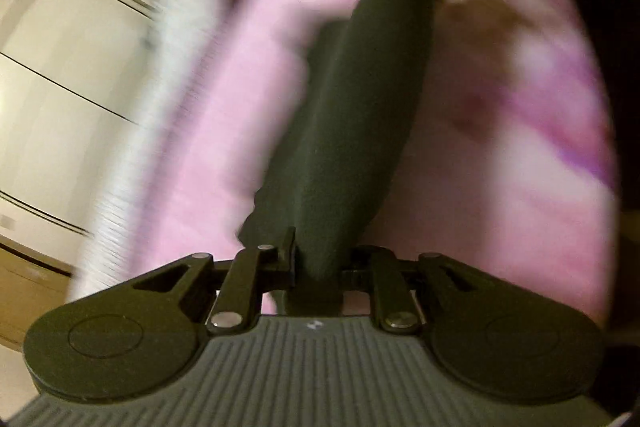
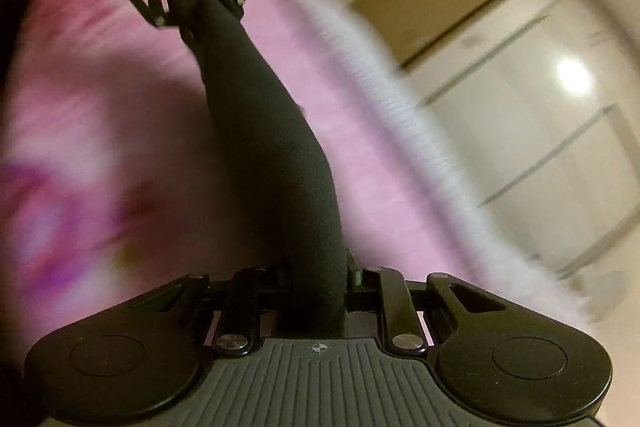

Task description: Fold clothes

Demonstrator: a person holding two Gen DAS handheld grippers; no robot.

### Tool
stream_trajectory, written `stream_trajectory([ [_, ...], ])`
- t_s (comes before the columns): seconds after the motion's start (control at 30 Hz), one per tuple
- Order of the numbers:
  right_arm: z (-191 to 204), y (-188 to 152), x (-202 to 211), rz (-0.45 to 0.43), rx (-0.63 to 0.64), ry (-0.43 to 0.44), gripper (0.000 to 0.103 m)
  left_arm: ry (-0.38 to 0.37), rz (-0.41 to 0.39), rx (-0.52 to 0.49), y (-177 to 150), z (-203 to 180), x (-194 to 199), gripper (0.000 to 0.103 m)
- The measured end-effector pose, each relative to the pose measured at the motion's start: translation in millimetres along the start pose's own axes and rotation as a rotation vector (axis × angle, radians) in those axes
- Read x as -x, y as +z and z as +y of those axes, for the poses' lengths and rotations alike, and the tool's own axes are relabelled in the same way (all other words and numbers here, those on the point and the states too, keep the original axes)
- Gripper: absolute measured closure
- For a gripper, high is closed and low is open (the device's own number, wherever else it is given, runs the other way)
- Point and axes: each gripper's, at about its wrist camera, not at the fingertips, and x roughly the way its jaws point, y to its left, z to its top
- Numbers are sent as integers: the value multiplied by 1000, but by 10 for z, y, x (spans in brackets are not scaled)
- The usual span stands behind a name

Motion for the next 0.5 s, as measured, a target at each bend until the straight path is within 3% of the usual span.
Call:
stream_trajectory([
  [0.07,309,-93,33,22,69,-6,80,39,-5,5,-129,-303,38,86],
  [0.17,344,-173,155,55,3,-42,75,38,-16,178,-219,-244,175,83],
  [0.33,136,-275,351,134,-195,-74,71,-4,-21,341,-338,-106,414,79],
  [0.5,-18,-135,672,97,-387,-94,70,15,-24,493,-481,107,663,80],
])
